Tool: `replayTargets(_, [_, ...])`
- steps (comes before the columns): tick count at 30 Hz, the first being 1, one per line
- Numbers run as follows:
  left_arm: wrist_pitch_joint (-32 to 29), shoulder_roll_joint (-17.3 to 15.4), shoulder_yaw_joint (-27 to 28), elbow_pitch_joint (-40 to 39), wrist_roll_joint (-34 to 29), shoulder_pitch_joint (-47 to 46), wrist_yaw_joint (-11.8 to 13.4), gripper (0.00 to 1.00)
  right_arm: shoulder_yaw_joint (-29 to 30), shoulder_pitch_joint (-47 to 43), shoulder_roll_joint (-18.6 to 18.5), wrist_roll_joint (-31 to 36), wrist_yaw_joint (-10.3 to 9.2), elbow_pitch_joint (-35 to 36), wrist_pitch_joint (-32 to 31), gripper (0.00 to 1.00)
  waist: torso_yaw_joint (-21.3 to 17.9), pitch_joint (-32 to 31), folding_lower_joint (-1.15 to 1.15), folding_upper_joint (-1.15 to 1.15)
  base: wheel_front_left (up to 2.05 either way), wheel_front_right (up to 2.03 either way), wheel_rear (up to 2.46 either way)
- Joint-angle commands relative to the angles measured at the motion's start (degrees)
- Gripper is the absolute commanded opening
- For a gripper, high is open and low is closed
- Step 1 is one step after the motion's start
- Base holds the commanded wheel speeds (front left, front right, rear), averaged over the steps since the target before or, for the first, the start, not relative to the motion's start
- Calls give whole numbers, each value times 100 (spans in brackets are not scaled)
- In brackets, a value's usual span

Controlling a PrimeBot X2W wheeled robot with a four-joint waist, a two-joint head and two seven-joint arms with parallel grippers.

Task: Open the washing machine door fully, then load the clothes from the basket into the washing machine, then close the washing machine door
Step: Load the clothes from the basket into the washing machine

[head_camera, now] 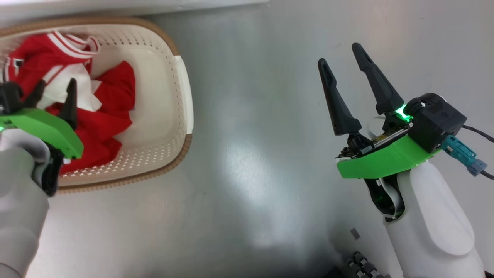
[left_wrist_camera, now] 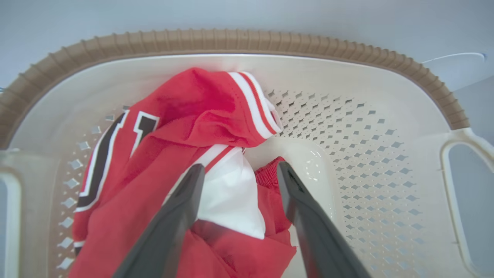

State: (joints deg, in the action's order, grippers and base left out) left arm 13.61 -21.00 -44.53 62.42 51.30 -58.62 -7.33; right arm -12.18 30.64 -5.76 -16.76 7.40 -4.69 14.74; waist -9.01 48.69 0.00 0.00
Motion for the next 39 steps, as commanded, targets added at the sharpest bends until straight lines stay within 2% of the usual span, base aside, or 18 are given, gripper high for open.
replayTargets(1, [85,-231,44,-86,33,244,-15,100,-125,-153,16,-52,9,74,26,100,103,-240,0,0,0,0,0])
replayTargets(7, [135,-288,167,-489,-44,501,-15,100,-127,-219,-48,-126,9,-49,26,100,234,-663,0,0,0,0,0])
replayTargets(17, [138,-280,1572,-1829,-968,1579,48,100,-79,-411,-202,-250,9,-204,26,100,472,-1425,0,0,0,0,0])
replayTargets(28, [139,81,2930,-3331,-1998,2977,53,100,-35,-783,-373,-384,9,-371,26,100,741,-2261,0,0,0,0,0])
replayTargets(39, [139,483,3790,-4464,-2608,4127,24,100,-72,-1111,-448,-519,9,-474,26,100,863,-2982,0,0,0,0,0])
